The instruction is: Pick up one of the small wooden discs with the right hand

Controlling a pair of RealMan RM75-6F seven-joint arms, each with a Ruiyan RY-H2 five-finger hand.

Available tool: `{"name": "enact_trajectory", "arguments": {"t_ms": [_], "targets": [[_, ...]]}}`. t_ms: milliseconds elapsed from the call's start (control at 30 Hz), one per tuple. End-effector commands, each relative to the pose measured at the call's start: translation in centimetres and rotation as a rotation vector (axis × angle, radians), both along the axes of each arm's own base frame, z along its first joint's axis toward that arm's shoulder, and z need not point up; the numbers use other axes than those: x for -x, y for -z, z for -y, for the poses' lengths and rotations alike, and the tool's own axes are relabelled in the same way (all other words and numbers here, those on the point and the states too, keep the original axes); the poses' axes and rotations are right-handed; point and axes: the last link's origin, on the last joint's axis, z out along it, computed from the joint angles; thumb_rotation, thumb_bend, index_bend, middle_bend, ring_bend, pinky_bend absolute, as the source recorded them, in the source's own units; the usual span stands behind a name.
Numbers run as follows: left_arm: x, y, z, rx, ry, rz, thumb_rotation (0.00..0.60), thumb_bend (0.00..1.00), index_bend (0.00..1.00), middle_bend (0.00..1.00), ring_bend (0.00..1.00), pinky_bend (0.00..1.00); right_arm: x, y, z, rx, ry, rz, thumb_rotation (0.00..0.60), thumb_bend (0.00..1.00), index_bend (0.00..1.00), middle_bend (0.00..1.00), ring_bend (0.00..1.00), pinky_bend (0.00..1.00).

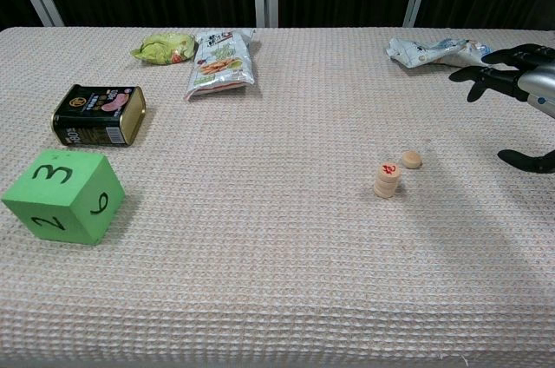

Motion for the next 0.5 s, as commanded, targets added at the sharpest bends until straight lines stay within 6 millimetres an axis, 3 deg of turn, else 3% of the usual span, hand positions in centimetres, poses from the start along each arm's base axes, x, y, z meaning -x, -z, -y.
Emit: {"name": "enact_trajectory", "arguments": {"t_ms": [33,267,500], "targets": [[-0.1,0.0,0.0,0.0,0.005,0.001,0.6,0.11,0.23,0.15,0.12,0.17,-0.2,0.2,-0.3,-0.007,-0.006,0.017,0.6,0.27,0.09,0.24,0.0,0.0],[-0.3,0.0,0.2,-0.002,0.009,0.001,0.6,0.11,0.23,0.15,0.12,0.17,-0.2,0.8,-0.4,-0.07,0.028,0.109,0.6,0.28,0.09,0.27,0.0,0.0],[-0.4,0.2,0.2,0.002,0.012,0.0,0.6,0.11,0.23,0.15,0.12,0.17,-0.6,3.4,0.8,-0.167,0.059,0.15,0.6,0.32,0.09,0.32,0.0,0.0]]}}
